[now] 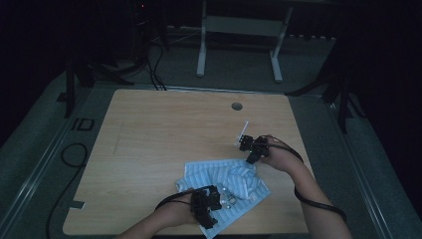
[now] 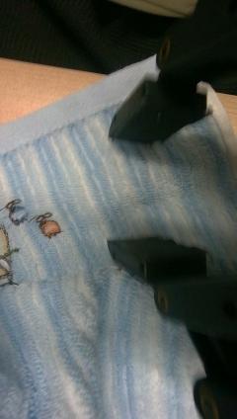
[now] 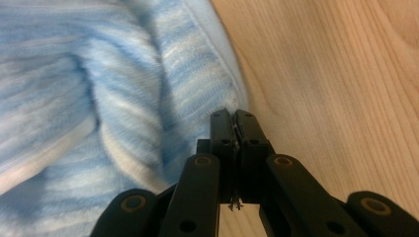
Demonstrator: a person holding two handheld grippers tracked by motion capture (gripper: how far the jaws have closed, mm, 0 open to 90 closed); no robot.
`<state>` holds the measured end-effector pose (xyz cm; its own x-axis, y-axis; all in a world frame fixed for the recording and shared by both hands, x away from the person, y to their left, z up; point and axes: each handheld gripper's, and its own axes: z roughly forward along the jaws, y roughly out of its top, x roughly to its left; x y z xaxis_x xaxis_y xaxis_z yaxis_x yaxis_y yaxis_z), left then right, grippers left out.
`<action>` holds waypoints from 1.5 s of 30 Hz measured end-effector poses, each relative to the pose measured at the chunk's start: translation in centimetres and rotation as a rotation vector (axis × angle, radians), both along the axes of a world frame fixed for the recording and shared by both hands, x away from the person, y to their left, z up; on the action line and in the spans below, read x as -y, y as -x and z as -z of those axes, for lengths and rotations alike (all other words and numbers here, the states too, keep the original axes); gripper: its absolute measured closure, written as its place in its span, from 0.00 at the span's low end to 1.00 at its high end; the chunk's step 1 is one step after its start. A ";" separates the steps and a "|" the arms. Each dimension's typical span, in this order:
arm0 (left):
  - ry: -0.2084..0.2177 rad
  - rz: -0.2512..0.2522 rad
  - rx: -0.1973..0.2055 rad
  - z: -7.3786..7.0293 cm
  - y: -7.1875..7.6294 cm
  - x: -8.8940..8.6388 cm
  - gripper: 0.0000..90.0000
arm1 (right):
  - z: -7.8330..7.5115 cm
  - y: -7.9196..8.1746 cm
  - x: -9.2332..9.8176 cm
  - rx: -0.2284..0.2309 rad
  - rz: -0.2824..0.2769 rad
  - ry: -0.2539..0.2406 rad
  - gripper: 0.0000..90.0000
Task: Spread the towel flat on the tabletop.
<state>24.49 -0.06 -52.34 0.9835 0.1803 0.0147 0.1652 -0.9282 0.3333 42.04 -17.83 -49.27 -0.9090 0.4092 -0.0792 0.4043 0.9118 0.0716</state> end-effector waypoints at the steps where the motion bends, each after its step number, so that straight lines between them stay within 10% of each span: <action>1: 0.006 0.003 -0.002 0.0 0.2 0.0 0.64 | 0.2 -0.2 0.0 -0.005 0.006 0.000 0.98; 3: -0.011 0.025 -0.001 -0.2 0.6 -0.2 0.89 | 0.6 -0.5 0.1 -0.011 0.006 0.009 0.98; 6: -0.035 0.073 -0.037 -0.4 1.7 -0.7 0.96 | 0.8 -0.9 0.1 0.003 0.008 0.035 0.98; 14: -0.014 0.199 -0.208 -1.4 4.7 -1.6 0.94 | -2.1 -4.8 1.3 0.211 0.093 0.101 0.98; 17: 0.007 0.217 -0.255 -2.0 4.8 -1.4 0.84 | -2.7 -5.7 1.6 0.258 0.132 0.103 0.94; 18: 0.030 0.204 -0.272 -2.3 4.5 -1.6 0.67 | -3.0 -6.4 1.9 0.257 0.181 0.085 0.83; 31: 0.179 -0.162 -0.130 -5.5 -4.8 -7.5 0.55 | -1.3 -0.5 1.1 0.021 0.031 0.018 0.84; 37: 0.101 -0.287 0.005 -5.1 -9.7 -7.1 0.63 | -0.4 3.5 1.6 0.010 -0.025 -0.020 0.87; 45: 0.037 -0.316 -0.020 -3.1 -15.4 -3.3 0.67 | -0.5 6.2 2.3 0.001 -0.055 -0.054 0.89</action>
<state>39.92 3.28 -49.22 0.8787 0.4772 -0.0162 0.4505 -0.8173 0.3594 35.85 -20.16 -48.79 -0.9302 0.3623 -0.0592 0.3536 0.9275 0.1213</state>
